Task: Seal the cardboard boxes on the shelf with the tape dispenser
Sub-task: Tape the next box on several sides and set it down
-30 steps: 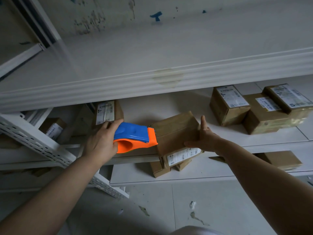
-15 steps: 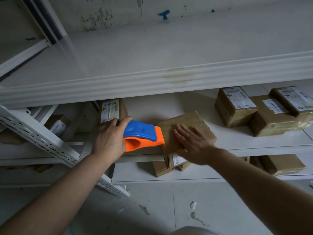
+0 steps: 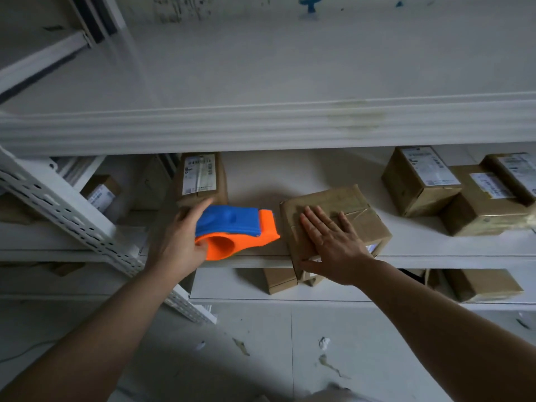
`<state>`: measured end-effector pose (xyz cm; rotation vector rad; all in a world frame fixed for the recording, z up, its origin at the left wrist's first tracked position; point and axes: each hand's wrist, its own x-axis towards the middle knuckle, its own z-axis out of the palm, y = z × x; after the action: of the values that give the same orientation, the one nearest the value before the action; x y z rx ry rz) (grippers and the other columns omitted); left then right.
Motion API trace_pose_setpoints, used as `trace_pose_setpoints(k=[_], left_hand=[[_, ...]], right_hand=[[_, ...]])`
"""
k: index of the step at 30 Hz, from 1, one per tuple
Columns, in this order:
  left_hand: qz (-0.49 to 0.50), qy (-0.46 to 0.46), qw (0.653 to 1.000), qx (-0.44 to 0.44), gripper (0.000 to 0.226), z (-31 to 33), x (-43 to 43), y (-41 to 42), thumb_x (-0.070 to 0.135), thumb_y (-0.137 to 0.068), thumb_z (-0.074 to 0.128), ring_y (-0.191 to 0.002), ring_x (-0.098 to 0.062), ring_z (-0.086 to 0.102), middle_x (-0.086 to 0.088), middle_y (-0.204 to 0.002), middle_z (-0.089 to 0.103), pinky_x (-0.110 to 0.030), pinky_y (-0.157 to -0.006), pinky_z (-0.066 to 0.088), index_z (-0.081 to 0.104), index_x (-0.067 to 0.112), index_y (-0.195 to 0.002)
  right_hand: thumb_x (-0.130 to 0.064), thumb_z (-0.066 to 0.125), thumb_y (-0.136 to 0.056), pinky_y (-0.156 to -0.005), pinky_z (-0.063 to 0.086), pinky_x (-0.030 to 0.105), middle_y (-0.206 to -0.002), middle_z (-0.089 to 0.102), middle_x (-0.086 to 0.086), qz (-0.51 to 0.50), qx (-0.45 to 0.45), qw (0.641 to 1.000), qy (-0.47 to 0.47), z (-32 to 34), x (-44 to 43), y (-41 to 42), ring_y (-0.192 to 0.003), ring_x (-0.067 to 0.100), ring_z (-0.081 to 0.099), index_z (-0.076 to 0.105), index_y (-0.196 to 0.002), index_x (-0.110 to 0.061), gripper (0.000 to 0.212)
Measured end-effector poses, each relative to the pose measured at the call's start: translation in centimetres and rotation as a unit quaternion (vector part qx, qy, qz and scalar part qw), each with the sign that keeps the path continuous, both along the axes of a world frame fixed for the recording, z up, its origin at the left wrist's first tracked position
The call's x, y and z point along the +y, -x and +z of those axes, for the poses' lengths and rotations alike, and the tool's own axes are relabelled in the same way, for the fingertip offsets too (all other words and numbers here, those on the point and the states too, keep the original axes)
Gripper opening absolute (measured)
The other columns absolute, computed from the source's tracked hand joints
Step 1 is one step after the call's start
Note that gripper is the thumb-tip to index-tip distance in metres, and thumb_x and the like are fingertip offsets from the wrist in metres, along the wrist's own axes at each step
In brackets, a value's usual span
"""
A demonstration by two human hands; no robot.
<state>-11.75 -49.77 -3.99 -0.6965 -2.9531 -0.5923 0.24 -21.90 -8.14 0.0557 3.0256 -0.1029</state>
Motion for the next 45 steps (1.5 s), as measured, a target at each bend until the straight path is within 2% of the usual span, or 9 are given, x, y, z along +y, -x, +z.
trace_pose_setpoints(k=[8, 11, 13, 19, 25, 30, 34, 38, 45], left_hand=[[-0.032, -0.067, 0.996, -0.046, 0.091, 0.0, -2.5, 0.8, 0.004, -0.072, 0.063, -0.109, -0.02, 0.053, 0.005, -0.132, 0.05, -0.032, -0.08, 0.048, 0.028, 0.052, -0.141], [-0.075, -0.129, 0.986, -0.078, 0.091, 0.6, -0.3, 0.8, -0.007, -0.074, 0.059, -0.103, 0.002, 0.045, 0.011, -0.128, 0.045, 0.0, -0.077, 0.036, 0.032, 0.043, -0.144], [-0.112, -0.135, 0.979, -0.1, 0.091, 0.8, 1.0, 1.0, -0.013, -0.074, 0.057, -0.101, 0.005, 0.042, 0.008, -0.126, 0.044, 0.006, -0.075, 0.032, 0.033, 0.035, -0.147], [-0.204, -0.023, 0.977, -0.053, 0.088, 0.4, 2.9, 2.1, -0.013, -0.069, 0.052, -0.099, -0.019, 0.052, 0.001, -0.112, 0.042, -0.007, -0.076, 0.032, 0.043, 0.038, -0.141], [-0.164, 0.141, 0.976, 0.024, 0.073, 2.8, 7.7, 0.6, 0.003, -0.083, 0.054, -0.102, -0.027, 0.053, -0.003, -0.114, 0.04, -0.029, -0.071, 0.037, 0.037, 0.043, -0.141], [-0.15, 0.162, 0.975, 0.017, 0.069, 2.9, 9.4, 0.5, 0.001, -0.083, 0.053, -0.099, -0.032, 0.056, -0.006, -0.112, 0.041, -0.042, -0.079, 0.052, 0.039, 0.042, -0.136], [-0.133, 0.198, 0.971, 0.034, 0.054, 3.9, 10.7, -0.3, 0.01, -0.087, 0.052, -0.101, -0.035, 0.053, -0.01, -0.114, 0.041, -0.039, -0.076, 0.048, 0.041, 0.036, -0.134], [-0.112, 0.343, 0.931, 0.058, 0.035, 2.8, 8.7, -0.4, 0.009, -0.093, 0.044, -0.112, -0.037, 0.049, -0.014, -0.121, 0.046, -0.04, -0.086, 0.045, 0.05, 0.022, -0.125], [-0.043, 0.068, 0.993, -0.087, 0.078, 3.2, 8.8, 1.6, 0.01, -0.083, 0.058, -0.123, -0.034, 0.044, -0.015, -0.13, 0.035, -0.036, -0.103, 0.04, 0.024, 0.032, -0.15]], right_hand=[[-0.079, 0.005, -0.065, -0.118, -0.006, 0.051, -0.158, -0.019, -0.009, -0.031, 0.006, 0.999, -0.012, -0.1, 0.9, -0.2, -0.146, 0.017, -0.02, -0.014, -0.151, -0.031, 0.1], [-0.075, 0.017, -0.071, -0.114, 0.002, 0.062, -0.161, -0.015, -0.004, -0.059, -0.006, 0.998, -0.026, 0.2, 1.5, -0.4, -0.147, 0.026, -0.015, -0.016, -0.148, -0.042, 0.09], [-0.065, 0.034, -0.082, -0.109, 0.005, 0.069, -0.16, -0.017, -0.003, -0.071, -0.017, 0.997, -0.032, 0.4, 1.3, -0.2, -0.147, 0.034, -0.014, -0.015, -0.147, -0.044, 0.084], [-0.055, 0.039, -0.089, -0.103, 0.0, 0.078, -0.16, -0.019, -0.006, -0.097, -0.044, 0.994, -0.017, 0.7, 0.4, 0.5, -0.145, 0.037, -0.019, -0.013, -0.148, -0.045, 0.079], [-0.05, 0.033, -0.093, -0.103, -0.003, 0.077, -0.161, -0.014, -0.007, -0.11, -0.012, 0.994, 0.007, 0.4, 0.0, 0.3, -0.145, 0.036, -0.018, -0.005, -0.15, -0.044, 0.069], [-0.05, 0.035, -0.092, -0.103, -0.002, 0.077, -0.161, -0.014, -0.008, -0.114, -0.017, 0.993, 0.006, 0.4, 0.0, 0.3, -0.145, 0.035, -0.018, -0.005, -0.149, -0.045, 0.07], [-0.05, 0.031, -0.093, -0.102, -0.003, 0.077, -0.161, -0.014, -0.008, -0.114, -0.004, 0.993, 0.01, 0.4, 0.0, 0.4, -0.145, 0.035, -0.019, -0.007, -0.149, -0.046, 0.067], [-0.055, 0.035, -0.091, -0.101, -0.005, 0.078, -0.159, -0.02, -0.007, -0.125, -0.031, 0.992, 0.0, 0.4, 0.9, 0.1, -0.144, 0.036, -0.022, -0.015, -0.147, -0.045, 0.076], [-0.051, 0.054, -0.084, -0.102, -0.009, 0.077, -0.157, -0.027, -0.007, -0.134, -0.077, 0.988, 0.024, 1.1, 1.5, -0.2, -0.142, 0.034, -0.028, -0.029, -0.146, -0.031, 0.105]])
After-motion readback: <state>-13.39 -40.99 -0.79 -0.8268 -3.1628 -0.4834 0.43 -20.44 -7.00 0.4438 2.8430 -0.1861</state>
